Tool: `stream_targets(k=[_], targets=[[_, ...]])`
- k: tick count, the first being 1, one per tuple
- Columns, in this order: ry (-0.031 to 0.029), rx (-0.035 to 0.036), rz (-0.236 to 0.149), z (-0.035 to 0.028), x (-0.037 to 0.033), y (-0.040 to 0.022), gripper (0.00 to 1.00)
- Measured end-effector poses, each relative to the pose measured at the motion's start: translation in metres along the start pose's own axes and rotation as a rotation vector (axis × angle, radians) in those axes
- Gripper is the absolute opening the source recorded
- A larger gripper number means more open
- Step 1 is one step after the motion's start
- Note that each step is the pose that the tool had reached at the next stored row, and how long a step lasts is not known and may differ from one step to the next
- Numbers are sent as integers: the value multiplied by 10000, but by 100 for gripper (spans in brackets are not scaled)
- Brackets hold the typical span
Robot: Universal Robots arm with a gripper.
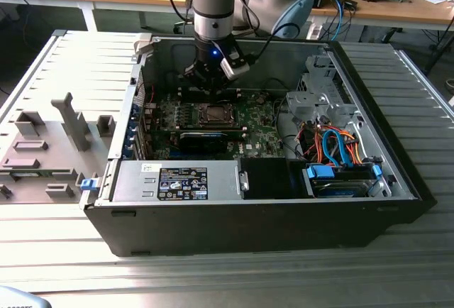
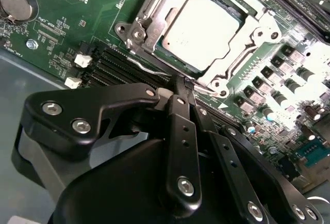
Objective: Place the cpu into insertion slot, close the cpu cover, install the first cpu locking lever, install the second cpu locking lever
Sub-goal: 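Install the first cpu locking lever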
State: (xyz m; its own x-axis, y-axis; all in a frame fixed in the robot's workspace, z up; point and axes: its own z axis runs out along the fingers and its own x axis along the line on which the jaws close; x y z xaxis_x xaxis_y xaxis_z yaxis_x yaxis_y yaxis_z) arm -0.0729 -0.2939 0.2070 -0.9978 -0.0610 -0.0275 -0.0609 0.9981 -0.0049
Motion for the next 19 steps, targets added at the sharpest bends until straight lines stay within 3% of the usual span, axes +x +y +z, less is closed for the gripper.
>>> stream_targets(k=[19], targets=[[-1, 12, -172, 66, -128, -3, 11]])
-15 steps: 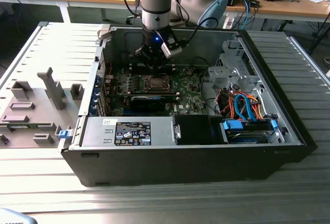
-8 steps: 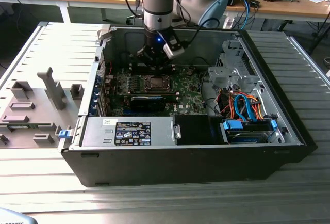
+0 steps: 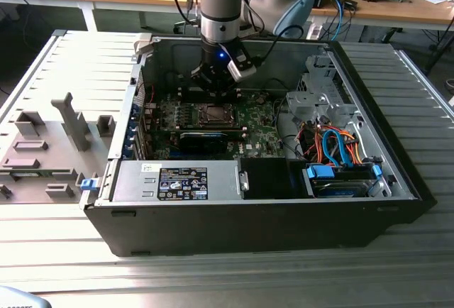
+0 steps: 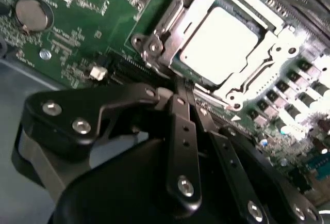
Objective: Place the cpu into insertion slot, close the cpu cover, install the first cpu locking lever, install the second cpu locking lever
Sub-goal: 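Install the first cpu locking lever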
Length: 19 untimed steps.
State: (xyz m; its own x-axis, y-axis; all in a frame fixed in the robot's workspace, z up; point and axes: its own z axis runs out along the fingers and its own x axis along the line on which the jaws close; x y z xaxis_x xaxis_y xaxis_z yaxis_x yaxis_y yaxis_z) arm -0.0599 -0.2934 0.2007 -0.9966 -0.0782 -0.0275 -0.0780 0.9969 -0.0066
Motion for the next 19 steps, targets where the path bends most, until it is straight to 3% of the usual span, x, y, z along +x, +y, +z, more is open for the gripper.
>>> stream_targets(k=[3, 5, 8, 11, 13, 19], targets=[[6, 76, -4, -57, -3, 0, 11], [8, 95, -2, -114, -4, 0, 11], [10, 112, -3, -138, -2, -17, 11], [10, 111, -2, -137, 3, -90, 11], [11, 113, -2, -136, 13, -208, 11], [11, 119, -2, -134, 24, -354, 11]])
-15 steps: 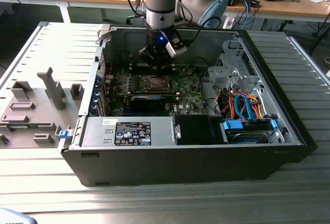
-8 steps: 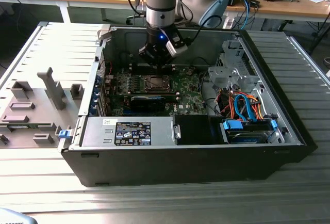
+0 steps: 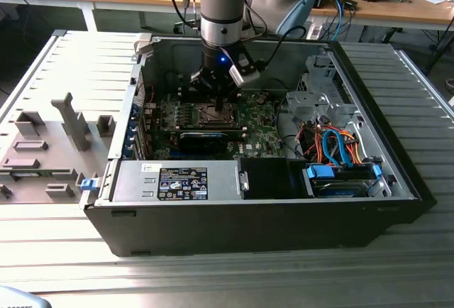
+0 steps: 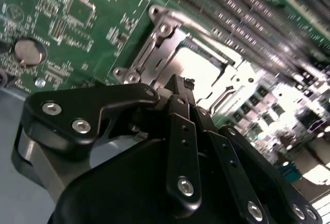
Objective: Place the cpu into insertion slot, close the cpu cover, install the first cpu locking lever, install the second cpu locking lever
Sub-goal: 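Install the first cpu locking lever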
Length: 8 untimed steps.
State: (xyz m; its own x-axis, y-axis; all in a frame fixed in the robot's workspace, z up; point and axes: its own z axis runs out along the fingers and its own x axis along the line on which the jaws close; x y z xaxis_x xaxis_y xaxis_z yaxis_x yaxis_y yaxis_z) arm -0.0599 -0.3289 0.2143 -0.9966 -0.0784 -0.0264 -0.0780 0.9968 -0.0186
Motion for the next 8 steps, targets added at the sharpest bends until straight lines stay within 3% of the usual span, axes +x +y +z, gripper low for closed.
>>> stream_targets(k=[5, 7, 8], targets=[[4, 34, 0, -5, 4, -50, 11], [3, 33, -1, -37, 3, -51, 11], [2, 32, 0, -85, 1, -51, 11]])
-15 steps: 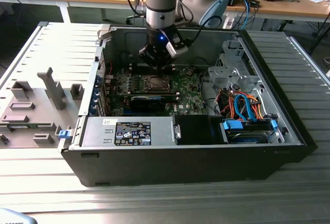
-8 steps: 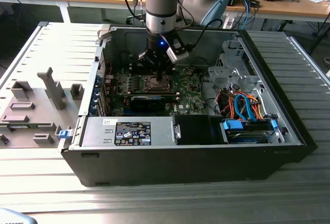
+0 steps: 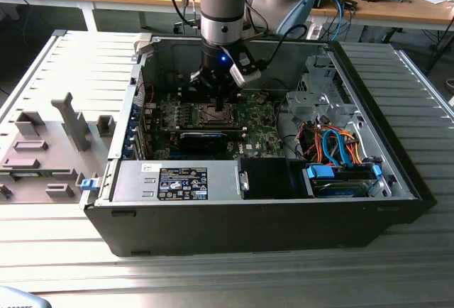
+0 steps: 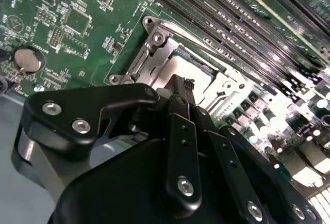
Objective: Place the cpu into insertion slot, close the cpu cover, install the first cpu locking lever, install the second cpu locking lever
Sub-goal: 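Install the first cpu locking lever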
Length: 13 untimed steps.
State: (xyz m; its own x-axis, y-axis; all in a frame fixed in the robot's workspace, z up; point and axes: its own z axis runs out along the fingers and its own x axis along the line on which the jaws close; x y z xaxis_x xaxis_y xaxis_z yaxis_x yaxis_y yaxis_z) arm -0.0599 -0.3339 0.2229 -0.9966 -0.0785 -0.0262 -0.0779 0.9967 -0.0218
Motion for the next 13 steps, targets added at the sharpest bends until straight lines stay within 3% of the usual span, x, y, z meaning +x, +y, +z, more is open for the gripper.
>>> stream_targets(k=[2, 6, 11, 13], targets=[[1, 1, -1, -64, -2, -2, 11], [1, 1, -1, -265, -7, -6, 11], [0, 0, -1, -367, -10, -8, 11], [-1, 0, -1, -373, -10, -8, 11]])
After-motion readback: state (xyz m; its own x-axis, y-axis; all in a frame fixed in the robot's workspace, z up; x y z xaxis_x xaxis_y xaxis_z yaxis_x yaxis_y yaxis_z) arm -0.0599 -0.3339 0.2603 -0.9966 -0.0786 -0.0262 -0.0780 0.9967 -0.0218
